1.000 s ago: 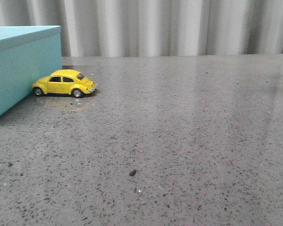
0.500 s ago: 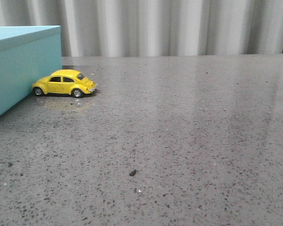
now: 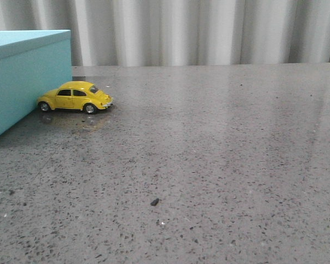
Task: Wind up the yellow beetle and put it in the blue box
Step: 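Move the left gripper over the beetle beside the blue box, then lower the left gripper and close it around the beetle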
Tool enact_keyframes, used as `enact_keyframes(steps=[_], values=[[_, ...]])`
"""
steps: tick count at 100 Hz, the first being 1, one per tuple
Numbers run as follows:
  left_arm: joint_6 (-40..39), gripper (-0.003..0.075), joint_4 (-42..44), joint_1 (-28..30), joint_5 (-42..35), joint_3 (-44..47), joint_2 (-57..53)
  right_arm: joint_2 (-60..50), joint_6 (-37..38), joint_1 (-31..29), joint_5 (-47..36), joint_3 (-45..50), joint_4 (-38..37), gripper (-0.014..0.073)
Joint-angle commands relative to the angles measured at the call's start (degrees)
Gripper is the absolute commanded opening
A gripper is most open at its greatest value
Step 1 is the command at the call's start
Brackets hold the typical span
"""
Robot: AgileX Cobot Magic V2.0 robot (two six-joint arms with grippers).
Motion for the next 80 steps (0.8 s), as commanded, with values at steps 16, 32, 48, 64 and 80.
enact_keyframes(steps=[16,32,48,64,80], values=[[15.04,0.0494,-0.32,-4.91,7.01,-7.75,5.53,-4.54,-0.63,-0.08,-0.60,-1.19,-0.20,-0.0061],[20.15,0.0494,-0.43,-6.20,8.06,-8.22,8.38,-6.34,-0.63,-0.08,0.25,-1.19,-0.20,-0.0061],[22.63,0.0494,-0.43,-6.20,12.36,-8.22,11.70,-7.81,-0.63,-0.08,0.46,-1.19,-0.20,-0.0061],[27.89,0.0494,-0.78,-6.20,12.72,-8.22,14.37,-8.51,-0.63,-0.08,0.69,-1.06,-0.20,-0.0061],[32.08,0.0494,-0.52,-6.20,10.45,-8.22,16.57,-8.51,-0.63,-0.08,0.83,-1.06,-0.20,-0.0061]])
